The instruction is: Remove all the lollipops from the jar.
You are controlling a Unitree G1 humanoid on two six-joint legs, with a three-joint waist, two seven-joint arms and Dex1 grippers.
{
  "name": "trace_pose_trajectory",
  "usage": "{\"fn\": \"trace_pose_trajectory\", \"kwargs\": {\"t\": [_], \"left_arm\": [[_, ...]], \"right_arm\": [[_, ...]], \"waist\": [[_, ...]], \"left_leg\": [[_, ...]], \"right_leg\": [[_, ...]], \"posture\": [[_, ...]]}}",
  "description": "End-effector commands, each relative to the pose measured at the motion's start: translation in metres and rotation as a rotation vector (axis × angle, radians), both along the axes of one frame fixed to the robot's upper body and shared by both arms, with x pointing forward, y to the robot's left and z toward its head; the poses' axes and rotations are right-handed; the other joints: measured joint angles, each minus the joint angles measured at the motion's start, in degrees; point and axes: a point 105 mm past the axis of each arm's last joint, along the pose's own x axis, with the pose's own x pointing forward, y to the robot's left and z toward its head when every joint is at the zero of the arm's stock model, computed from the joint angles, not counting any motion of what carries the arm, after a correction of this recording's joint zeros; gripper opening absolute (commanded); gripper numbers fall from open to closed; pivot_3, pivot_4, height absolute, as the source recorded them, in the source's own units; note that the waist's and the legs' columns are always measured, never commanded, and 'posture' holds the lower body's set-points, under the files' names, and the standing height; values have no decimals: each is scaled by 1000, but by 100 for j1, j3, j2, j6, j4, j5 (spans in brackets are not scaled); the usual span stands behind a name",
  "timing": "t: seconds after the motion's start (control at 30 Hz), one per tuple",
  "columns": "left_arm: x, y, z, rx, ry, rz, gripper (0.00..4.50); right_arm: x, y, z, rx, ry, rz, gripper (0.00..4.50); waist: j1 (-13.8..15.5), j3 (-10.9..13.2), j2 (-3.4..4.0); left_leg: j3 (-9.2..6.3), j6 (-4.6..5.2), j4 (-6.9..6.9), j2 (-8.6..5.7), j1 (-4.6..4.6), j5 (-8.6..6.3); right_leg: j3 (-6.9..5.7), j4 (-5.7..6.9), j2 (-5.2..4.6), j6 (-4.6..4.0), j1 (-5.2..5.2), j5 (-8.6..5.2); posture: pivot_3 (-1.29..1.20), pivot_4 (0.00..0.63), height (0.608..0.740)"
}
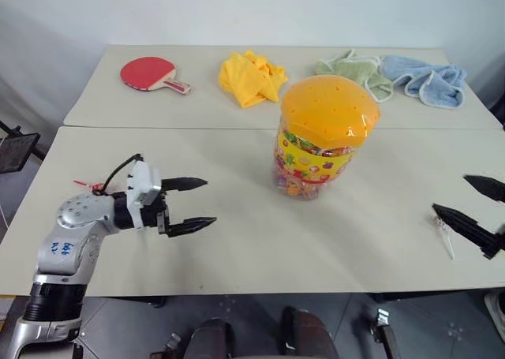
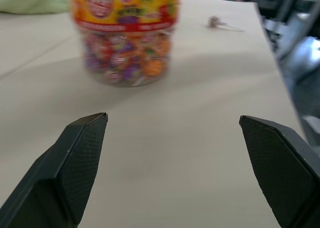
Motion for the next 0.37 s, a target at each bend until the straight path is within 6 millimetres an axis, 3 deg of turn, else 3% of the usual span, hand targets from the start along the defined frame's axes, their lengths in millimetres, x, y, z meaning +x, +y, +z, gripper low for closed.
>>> {"fn": "trace_pose_trajectory", "kwargs": {"t": [0.03, 0.13, 0.2, 0.37], "left_arm": [[-7, 12, 3, 53, -90, 64, 4500], [-17, 28, -18, 67, -70, 142, 4500], [-26, 33, -32, 93, -76, 201, 4500], [-30, 24, -27, 49, -133, 228, 4500]], "right_arm": [[-11, 48, -15, -98, 38, 287, 4476], [1, 74, -31, -58, 7, 376, 4476], [8, 77, -46, -83, -13, 383, 4476], [12, 70, -54, -120, -77, 327, 4476]], "waist": [[39, 0, 0], [47, -1, -1], [48, -1, -1], [127, 0, -1]], "left_leg": [[-1, 1, 0, -1, -3, -1], [2, 6, 2, -3, -1, -9], [6, 8, 3, -4, -2, -11], [16, 12, 22, -11, -19, -13]], "right_leg": [[-1, -1, 0, 0, -1, 0], [-1, -3, -1, 0, -2, 0], [0, -6, -2, 0, -3, 0], [-4, -3, -5, 0, 0, 0]], "posture": [[0, 150, 740], [0, 150, 740], [0, 150, 740], [0, 150, 740]]}}
